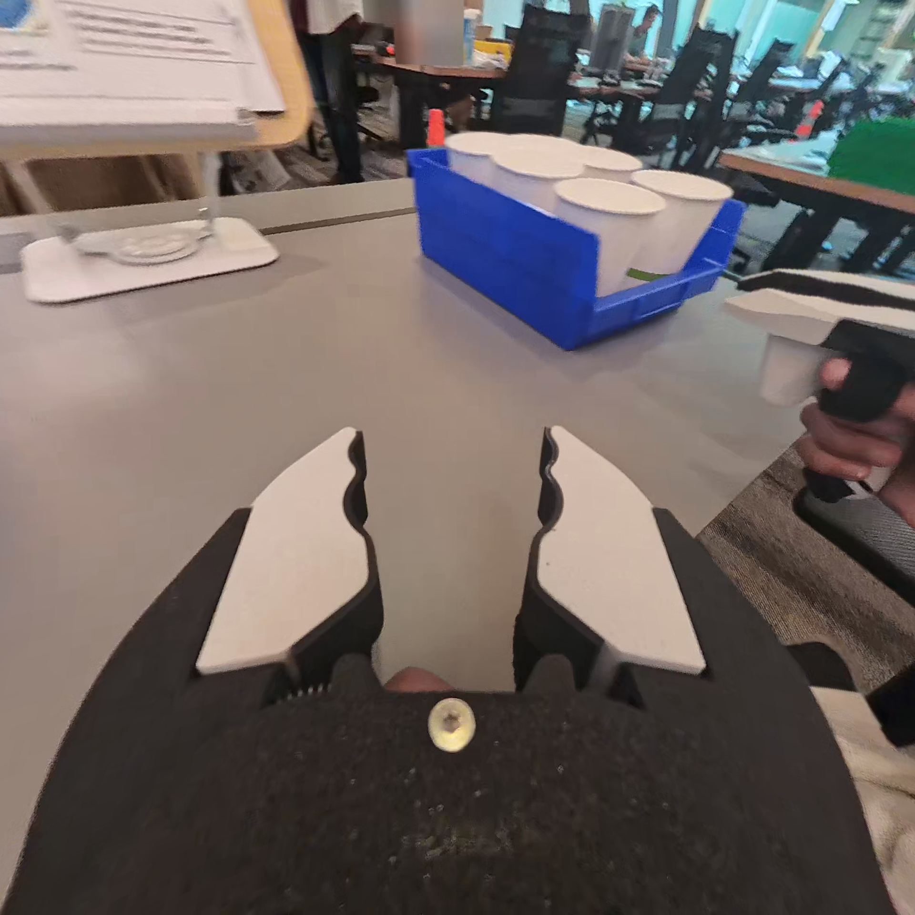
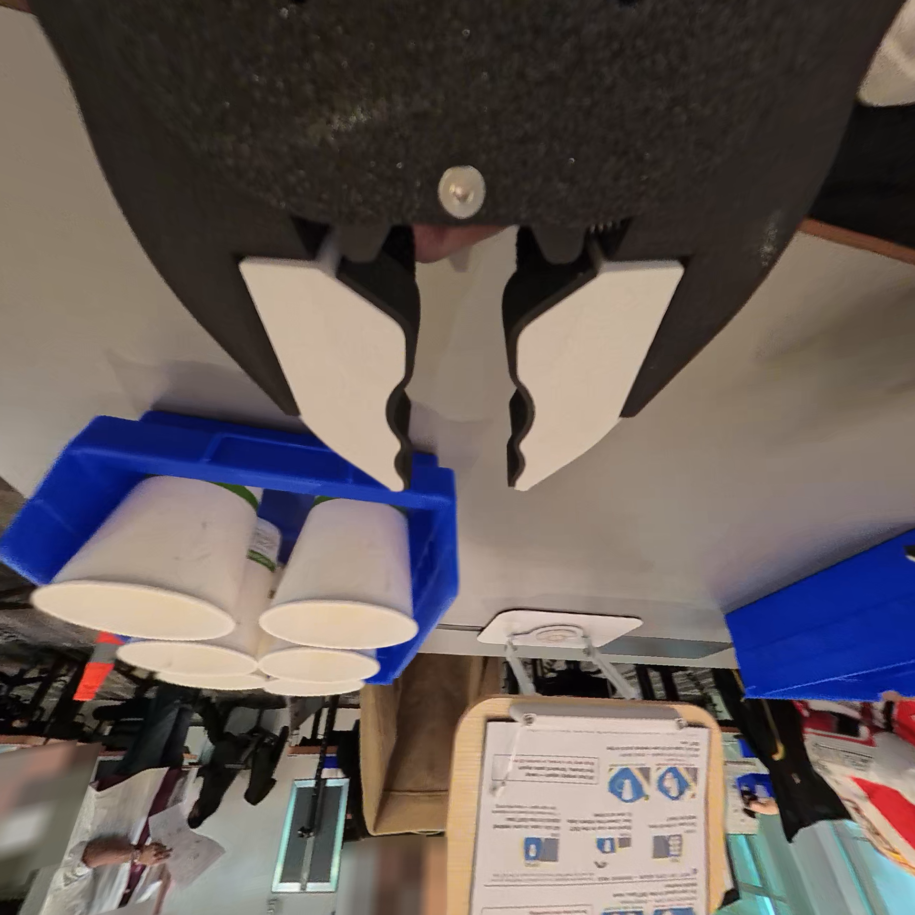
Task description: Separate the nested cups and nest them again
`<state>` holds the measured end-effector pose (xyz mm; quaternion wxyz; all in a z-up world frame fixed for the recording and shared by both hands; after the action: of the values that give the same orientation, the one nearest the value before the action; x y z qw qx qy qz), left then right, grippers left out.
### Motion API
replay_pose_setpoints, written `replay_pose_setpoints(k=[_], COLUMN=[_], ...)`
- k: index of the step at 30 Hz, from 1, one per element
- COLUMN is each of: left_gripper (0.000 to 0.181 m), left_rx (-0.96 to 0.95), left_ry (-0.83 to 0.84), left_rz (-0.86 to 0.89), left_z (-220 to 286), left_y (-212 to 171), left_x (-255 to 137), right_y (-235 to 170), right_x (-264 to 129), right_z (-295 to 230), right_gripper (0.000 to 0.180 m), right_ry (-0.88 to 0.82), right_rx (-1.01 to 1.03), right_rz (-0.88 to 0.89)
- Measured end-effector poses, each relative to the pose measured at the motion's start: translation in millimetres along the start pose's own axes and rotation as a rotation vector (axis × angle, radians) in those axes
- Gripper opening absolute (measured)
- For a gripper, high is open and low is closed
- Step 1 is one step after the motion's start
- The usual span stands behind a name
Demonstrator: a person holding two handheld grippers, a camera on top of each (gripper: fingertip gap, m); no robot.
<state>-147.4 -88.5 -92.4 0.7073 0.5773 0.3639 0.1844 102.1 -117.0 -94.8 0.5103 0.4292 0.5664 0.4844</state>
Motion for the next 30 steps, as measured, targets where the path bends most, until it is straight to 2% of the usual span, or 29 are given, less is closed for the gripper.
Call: replay_pose_setpoints(k=[7, 13, 21, 23, 25, 27, 30], left_gripper=[0.067, 0.064, 0.057, 0.043, 0.013, 0.006, 0.005], left_rx=[0.003, -0.013, -0.073, -0.085, -0.078, -0.079, -0.112], left_ry=[-0.072, 0.049, 0.114, 0.097, 0.104, 0.147, 0.161], left_rz=[-0.123, -0.180, -0.229, -0.239, -0.239, -0.236, -0.232], left_z=[93, 103, 84, 80, 73, 62, 53], left_y=[31, 29, 26, 26, 27, 28, 28], left_x=[117, 191, 223, 223, 222, 221, 220], right_y=[2, -2, -4, -5, -6, -5, -15], right_x=[-7, -17, -11, 1, 15, 29, 52], right_z=[74, 115, 124, 130, 139, 144, 127], right_gripper=[0.034, 0.032, 0.032, 0.033, 0.039, 0.039, 0.040], right_ry=[-0.198, -0.248, -0.275, -0.271, -0.264, -0.255, -0.139], right_rx=[0.023, 0.141, 0.104, 0.098, 0.087, 0.138, 0.242], right_rz=[-0.016, -0.018, -0.061, -0.098, -0.156, -0.159, -0.229])
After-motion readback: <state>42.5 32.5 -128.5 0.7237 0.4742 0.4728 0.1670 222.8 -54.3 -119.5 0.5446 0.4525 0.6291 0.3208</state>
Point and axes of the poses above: each gripper's, where its closed fingertips meet, x out along the fingers, y out of its top, z = x × y across the jaws, the point moved 4 cm from there along -x, back along the fingers, and after that the axes turned 3 degrees about -z, right-handed, at the moved point
